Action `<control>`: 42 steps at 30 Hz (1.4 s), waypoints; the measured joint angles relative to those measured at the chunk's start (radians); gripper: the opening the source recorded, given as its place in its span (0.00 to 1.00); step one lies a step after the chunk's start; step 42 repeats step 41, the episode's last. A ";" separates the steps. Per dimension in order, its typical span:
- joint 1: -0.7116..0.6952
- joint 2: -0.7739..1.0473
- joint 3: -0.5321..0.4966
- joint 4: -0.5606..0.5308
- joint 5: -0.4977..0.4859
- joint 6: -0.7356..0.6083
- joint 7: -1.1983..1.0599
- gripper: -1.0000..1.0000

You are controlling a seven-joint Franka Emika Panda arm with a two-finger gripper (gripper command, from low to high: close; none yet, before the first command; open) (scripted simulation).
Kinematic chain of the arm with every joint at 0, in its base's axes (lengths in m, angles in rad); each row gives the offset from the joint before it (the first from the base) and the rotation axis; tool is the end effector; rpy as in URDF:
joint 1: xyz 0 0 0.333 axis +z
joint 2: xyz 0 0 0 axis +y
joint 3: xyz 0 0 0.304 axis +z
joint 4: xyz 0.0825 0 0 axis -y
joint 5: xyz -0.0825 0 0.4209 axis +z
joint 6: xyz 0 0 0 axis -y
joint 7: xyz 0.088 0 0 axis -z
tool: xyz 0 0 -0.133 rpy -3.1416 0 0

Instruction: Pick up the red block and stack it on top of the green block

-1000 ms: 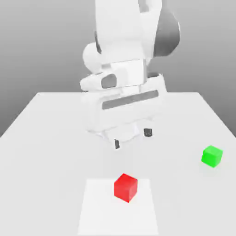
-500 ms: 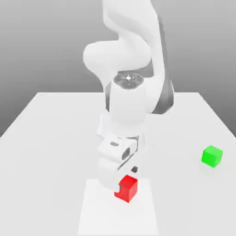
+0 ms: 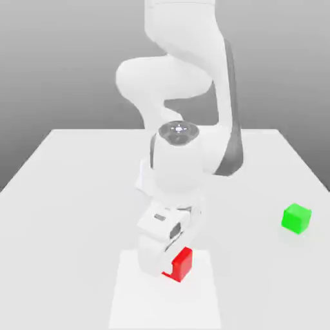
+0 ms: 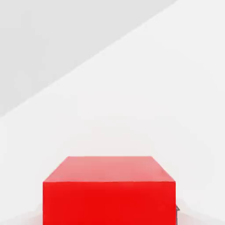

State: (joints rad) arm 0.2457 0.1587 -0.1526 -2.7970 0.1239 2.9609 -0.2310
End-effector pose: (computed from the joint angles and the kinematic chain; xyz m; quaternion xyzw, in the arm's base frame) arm 0.3766 0.0222 0.0901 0.9948 0.1020 0.0042 0.0009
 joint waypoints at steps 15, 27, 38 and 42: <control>0.156 -0.205 0.046 -0.022 -0.121 -0.190 -0.056 0.00; 0.511 -0.246 0.224 0.018 -0.094 -0.270 -0.474 0.00; 0.652 -0.054 0.292 0.045 -0.177 -0.107 -0.588 1.00; 0.652 -0.054 0.292 0.045 -0.177 -0.107 -0.588 1.00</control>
